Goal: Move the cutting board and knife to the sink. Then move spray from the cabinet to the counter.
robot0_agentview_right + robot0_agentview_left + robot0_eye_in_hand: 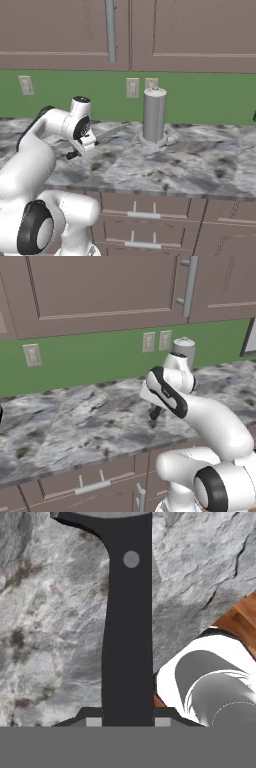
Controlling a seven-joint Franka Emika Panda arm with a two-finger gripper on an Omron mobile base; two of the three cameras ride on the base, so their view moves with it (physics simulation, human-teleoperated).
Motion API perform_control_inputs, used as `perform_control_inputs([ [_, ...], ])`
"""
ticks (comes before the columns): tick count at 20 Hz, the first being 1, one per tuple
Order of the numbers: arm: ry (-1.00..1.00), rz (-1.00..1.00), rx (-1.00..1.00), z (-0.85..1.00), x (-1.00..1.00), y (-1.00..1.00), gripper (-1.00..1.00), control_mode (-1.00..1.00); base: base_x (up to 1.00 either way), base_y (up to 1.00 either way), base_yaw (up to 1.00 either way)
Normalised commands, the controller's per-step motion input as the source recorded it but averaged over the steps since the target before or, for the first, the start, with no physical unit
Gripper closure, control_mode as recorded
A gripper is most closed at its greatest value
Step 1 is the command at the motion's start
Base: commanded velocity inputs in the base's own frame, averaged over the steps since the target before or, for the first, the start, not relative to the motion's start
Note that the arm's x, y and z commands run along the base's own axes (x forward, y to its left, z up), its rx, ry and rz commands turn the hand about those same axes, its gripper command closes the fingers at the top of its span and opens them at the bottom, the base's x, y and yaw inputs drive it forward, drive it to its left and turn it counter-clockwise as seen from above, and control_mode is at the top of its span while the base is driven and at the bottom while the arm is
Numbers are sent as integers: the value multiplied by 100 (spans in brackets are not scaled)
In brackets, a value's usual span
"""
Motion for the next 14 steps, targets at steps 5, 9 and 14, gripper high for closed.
perform_control_inputs([
  [5, -2, -9, 0, 25, -25, 1, 100, -100, 0, 0, 0],
  [9, 0, -1, -5, 0, -2, 11, 100, -100, 0, 0, 0],
  [14, 0, -1, 0, 0, 0, 0, 100, -100, 0, 0, 0],
])
